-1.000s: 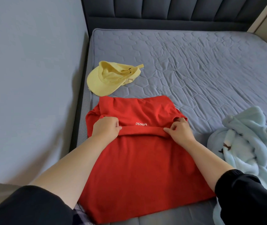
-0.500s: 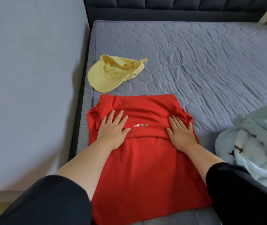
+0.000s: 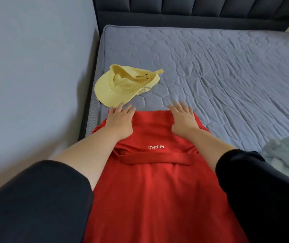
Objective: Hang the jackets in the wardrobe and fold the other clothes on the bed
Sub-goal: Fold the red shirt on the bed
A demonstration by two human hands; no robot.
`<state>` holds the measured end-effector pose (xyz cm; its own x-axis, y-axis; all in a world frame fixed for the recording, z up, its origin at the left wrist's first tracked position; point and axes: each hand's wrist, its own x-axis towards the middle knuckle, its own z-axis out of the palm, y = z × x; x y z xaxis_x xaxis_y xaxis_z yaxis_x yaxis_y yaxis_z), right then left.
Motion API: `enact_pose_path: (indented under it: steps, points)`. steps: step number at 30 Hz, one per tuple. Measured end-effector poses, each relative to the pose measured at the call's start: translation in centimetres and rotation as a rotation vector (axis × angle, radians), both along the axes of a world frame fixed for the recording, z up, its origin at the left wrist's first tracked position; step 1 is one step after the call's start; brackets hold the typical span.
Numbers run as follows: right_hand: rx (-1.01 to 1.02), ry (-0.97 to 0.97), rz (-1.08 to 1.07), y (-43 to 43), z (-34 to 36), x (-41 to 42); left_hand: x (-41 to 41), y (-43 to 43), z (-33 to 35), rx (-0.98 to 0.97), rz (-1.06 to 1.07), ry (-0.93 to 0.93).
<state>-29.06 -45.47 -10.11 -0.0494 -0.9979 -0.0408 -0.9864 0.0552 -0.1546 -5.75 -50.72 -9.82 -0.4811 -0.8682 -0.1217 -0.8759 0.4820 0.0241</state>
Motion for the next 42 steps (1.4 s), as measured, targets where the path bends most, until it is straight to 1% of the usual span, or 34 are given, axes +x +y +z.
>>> enact_pose_path:
  steps: [2, 4, 6, 7, 9, 11, 15, 17, 19, 20, 21, 23, 25, 28, 30, 31, 32, 33, 34, 36, 38, 39, 41, 42]
  points:
    - [0.184, 0.067, 0.042, -2.1, 0.5, -1.4, 0.7, -1.9, 0.7, 0.136, 0.040, -0.084]
    - [0.331, 0.102, 0.012, -3.4, 0.9, -2.7, 1.4, -3.0, 1.5, 0.181, 0.077, -0.101]
    - [0.397, 0.127, -0.010, -3.9, 1.5, -3.3, 1.6, -3.3, 1.9, 0.169, 0.108, -0.069]
    - [0.395, 0.148, 0.000, -3.9, 1.9, -3.4, 1.5, -3.1, 2.0, 0.166, 0.136, -0.042]
    - [0.329, 0.194, 0.017, -3.7, 2.8, -3.3, 1.2, -2.7, 2.4, 0.125, 0.201, -0.004]
    - [0.202, 0.255, -0.013, -3.4, 4.3, -3.0, 1.0, -2.4, 3.4, 0.019, 0.226, 0.014]
    - [-0.173, 0.361, -0.052, -3.4, 7.9, -2.4, 1.2, -2.2, 6.7, -0.189, 0.236, 0.132]
    - [-0.360, 0.345, -0.074, -3.6, 9.8, -2.2, 1.4, -2.2, 8.9, -0.313, 0.257, 0.215]
    - [-0.476, 0.305, -0.113, -3.8, 11.6, -2.0, 1.7, -2.1, 10.9, -0.402, 0.267, 0.310]
    - [-0.473, 0.287, -0.130, -3.7, 12.3, -2.0, 1.8, -1.9, 11.7, -0.412, 0.250, 0.326]
    - [-0.429, 0.281, -0.132, -3.3, 12.6, -2.0, 2.0, -1.4, 12.0, -0.403, 0.212, 0.315]
    - [-0.320, 0.301, -0.096, -1.9, 12.4, -2.2, 2.6, 0.4, 11.7, -0.374, 0.116, 0.256]
    - [-0.292, 0.309, -0.071, 0.3, 11.5, -2.3, 3.3, 3.1, 10.3, -0.342, 0.038, 0.194]
    - [-0.347, 0.254, -0.018, 4.8, 9.8, -2.1, 4.5, 7.6, 8.0, -0.335, -0.068, 0.216]
    - [-0.476, 0.207, 0.071, 8.1, 8.3, -2.3, 5.3, 10.6, 6.8, -0.381, -0.189, 0.219]
    - [-0.529, 0.218, 0.126, 9.8, 7.3, -2.5, 5.6, 12.0, 5.9, -0.418, -0.262, 0.191]
    - [-0.533, 0.245, 0.182, 11.5, 6.0, -2.7, 5.9, 13.3, 5.0, -0.441, -0.316, 0.144]
    - [-0.501, 0.279, 0.232, 13.1, 4.5, -3.0, 6.0, 14.4, 4.0, -0.443, -0.334, 0.082]
    - [-0.449, 0.318, 0.257, 14.4, 3.1, -3.2, 6.1, 15.4, 2.9, -0.404, -0.318, 0.015]
    - [-0.228, 0.371, 0.183, 16.3, 0.6, -3.3, 6.0, 16.8, 0.8, -0.261, -0.196, -0.088]
    - [-0.006, 0.320, 0.061, 17.3, -1.4, -3.1, 6.0, 17.4, -0.7, -0.166, -0.045, -0.085]
    - [0.036, 0.234, 0.014, 17.6, -2.2, -3.1, 6.1, 17.6, -1.0, -0.143, 0.005, -0.038]
    - [0.032, -0.025, -0.089, 17.7, -2.9, -3.1, 6.4, 17.7, -1.2, -0.149, 0.063, 0.130]
    - [-0.021, -0.162, -0.148, 17.6, -2.8, -3.1, 6.5, 17.6, -1.1, -0.165, 0.102, 0.246]
